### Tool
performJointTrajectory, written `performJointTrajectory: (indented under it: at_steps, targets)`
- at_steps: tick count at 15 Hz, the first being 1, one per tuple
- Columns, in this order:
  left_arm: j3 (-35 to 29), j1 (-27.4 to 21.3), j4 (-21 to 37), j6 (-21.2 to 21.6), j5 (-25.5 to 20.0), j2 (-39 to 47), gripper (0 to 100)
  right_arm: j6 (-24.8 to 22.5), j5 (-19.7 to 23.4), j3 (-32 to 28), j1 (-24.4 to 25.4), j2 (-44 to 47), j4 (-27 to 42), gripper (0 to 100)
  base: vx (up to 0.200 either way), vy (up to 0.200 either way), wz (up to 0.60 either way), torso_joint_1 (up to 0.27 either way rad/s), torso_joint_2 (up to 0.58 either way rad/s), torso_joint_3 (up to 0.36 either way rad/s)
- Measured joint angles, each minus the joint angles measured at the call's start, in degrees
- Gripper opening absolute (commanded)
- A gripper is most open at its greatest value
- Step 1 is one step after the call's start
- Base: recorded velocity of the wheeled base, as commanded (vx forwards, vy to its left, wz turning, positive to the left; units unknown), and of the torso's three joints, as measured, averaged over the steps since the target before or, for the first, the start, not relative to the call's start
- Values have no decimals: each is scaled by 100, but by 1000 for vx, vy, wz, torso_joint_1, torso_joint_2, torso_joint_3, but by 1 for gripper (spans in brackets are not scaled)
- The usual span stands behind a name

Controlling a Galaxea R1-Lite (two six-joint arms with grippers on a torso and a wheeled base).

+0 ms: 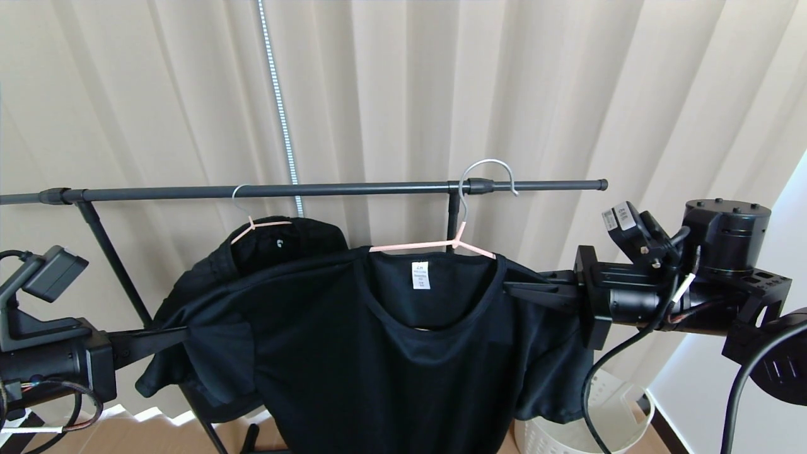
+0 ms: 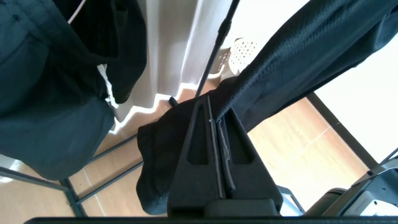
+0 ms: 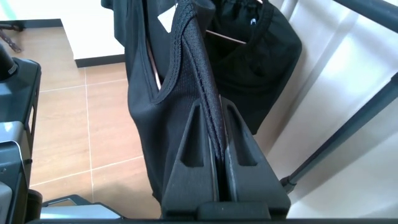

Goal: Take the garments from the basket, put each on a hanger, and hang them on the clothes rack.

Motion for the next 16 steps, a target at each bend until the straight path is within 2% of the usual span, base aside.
performJointTrajectory:
  at_steps: [5, 11, 12, 16]
  targets:
    - [88, 79, -22, 15, -17, 20, 0, 0, 227, 1, -127, -15, 0, 0, 0, 0, 0, 0, 0, 0]
    - [71, 40, -24, 17, -115, 26, 0, 0, 244, -29, -146, 13, 0, 0, 0, 0, 0, 0, 0, 0]
    - [74, 11, -30, 24, -312, 9, 100, 0, 244, -30, -146, 28, 0, 0, 0, 0, 0, 0, 0, 0]
    - [-89, -111, -5, -35, -441, -93, 100, -6, 241, -41, -140, 63, 0, 0, 0, 0, 0, 0, 0, 0]
